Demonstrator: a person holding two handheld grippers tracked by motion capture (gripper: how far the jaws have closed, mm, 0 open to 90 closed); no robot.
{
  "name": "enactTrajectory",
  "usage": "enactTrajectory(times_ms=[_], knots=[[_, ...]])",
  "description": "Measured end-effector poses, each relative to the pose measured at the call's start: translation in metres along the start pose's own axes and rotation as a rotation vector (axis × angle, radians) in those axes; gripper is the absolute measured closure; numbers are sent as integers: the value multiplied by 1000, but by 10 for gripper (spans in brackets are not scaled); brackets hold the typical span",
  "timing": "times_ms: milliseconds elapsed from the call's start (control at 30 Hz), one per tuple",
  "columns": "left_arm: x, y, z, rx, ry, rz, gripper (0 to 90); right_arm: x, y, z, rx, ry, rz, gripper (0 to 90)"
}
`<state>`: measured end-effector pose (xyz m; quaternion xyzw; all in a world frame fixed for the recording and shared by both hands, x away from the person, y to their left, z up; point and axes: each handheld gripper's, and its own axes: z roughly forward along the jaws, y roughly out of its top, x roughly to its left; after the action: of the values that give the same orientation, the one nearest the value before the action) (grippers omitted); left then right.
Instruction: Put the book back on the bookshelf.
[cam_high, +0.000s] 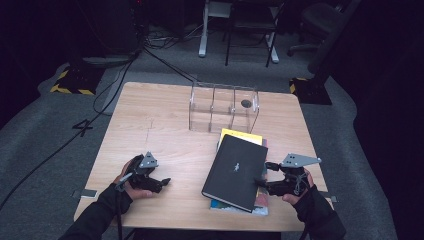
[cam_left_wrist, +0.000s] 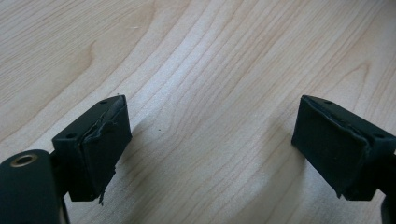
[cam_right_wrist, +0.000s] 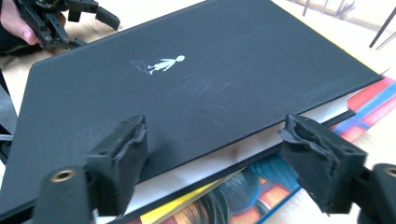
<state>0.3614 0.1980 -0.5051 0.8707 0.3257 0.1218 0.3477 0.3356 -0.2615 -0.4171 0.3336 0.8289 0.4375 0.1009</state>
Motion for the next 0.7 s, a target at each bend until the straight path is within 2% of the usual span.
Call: enactTrajectory(times_ms=[133,233,267,333,467,533,600,667,700], knots=[[-3,2,2,-1,-5,3,114,-6,1,7,14,32,34,116],[-6,5,4,-1,-10,13,117,-8,2,10,22,44,23,92],[-7,6,5,1,-13,15,117,-8,3,11,26,41,25,83],[-8,8,7,-1,-20,23,119,-10,5,14,51,18,39,4],[-10,11,10,-2,-36,34,132,-10,6,14,64,10,53,4],[-11,14,11,3,-36,46,144,-12,6,16,66,27,74,4],[-14,17,9,4,-2,90,183,-18,6,22,64,70,109,3],[-15,19,8,-6,0,104,236,-21,7,28,54,98,114,0],[-15,19,8,-6,0,104,234,-23,8,29,55,104,113,0]])
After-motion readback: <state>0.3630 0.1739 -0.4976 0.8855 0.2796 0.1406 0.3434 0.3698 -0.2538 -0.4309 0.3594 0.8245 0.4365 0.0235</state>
